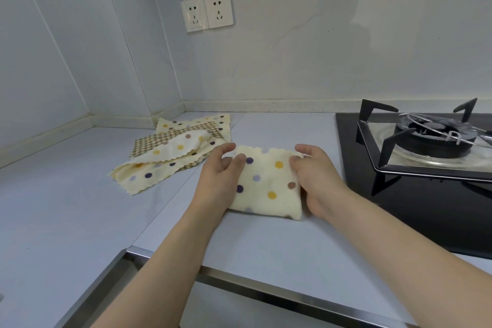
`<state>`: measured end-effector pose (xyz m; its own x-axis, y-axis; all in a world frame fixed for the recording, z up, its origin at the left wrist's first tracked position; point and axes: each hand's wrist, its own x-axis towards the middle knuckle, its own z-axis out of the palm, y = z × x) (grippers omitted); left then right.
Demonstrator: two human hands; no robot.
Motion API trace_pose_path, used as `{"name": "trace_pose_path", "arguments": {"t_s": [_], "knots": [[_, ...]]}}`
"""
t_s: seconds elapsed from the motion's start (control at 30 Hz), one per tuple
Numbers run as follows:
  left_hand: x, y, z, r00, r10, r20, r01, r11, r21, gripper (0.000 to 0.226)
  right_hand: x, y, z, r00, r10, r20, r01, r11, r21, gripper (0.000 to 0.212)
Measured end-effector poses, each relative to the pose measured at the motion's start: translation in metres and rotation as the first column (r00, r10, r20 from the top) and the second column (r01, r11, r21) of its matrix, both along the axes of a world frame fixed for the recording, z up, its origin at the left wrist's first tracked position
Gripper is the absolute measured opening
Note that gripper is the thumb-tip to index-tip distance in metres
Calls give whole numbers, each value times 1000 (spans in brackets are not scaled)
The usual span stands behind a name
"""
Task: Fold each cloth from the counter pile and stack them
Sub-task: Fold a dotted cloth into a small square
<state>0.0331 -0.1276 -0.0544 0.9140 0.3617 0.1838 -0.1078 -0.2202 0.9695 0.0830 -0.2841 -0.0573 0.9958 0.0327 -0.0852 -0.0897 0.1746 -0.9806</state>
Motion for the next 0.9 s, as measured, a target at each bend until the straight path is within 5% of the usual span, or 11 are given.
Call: {"name": "trace_pose_path", "arguments": {"t_s": [0.17,0.33,0.6,0.73,0.9], "knots": [[1,-2,3,996,31,-86,-22,995,101,48,-6,9,-1,964,-77,253,125,976,-178,34],[9,8,13,986,-55,-160,45,997,-62,36,-14,14,-1,815,36,578,244,883,-400,37],[10,7,5,993,-111,-50,107,991,-83,9,-10,13,-6,824,44,564,274,841,-466,37],[20,14,6,978,-178,-110,159,974,-163,33,-3,9,-9,892,-35,451,225,899,-375,35],[40,13,21,949,-234,-211,174,948,-267,35,3,7,-10,933,-187,307,259,942,-214,33]]}}
